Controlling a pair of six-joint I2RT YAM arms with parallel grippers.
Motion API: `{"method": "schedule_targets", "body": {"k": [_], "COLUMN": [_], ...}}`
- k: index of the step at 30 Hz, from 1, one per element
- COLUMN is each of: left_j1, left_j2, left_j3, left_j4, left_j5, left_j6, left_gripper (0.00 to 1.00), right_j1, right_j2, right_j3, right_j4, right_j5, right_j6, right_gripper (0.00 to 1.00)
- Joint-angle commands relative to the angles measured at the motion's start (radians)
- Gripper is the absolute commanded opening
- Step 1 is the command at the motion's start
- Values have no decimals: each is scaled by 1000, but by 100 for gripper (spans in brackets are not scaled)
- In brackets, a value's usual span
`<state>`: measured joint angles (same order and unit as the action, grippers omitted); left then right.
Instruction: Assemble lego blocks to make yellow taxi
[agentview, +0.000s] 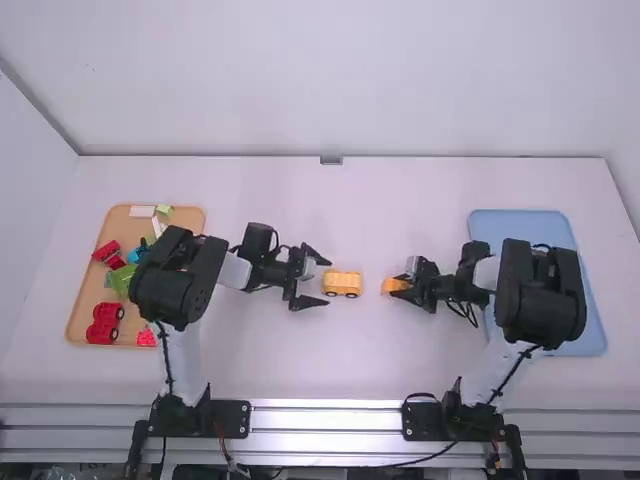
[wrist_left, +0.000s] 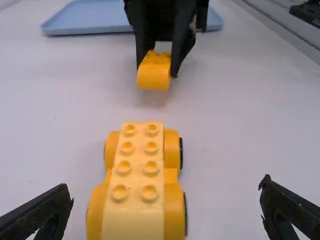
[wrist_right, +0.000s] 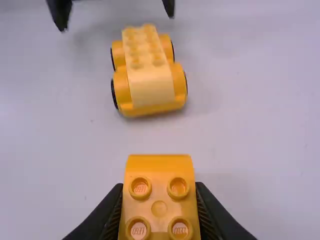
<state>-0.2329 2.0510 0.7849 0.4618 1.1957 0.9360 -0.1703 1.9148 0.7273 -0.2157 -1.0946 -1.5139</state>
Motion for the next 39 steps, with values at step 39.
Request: {"method": "schedule_targets", "body": {"k": [39], "left_j1": [-109], "left_j2": [141], "left_j3": [9], "left_j4": [225], "left_j5": [-142], "left_j6": [-142], "left_gripper": [63], "right_j1": [268], "right_j2": [-48], "right_j3": [43], "right_j4": [213], "right_j5": [-10], "right_j6": [278], "right_gripper": [15]}}
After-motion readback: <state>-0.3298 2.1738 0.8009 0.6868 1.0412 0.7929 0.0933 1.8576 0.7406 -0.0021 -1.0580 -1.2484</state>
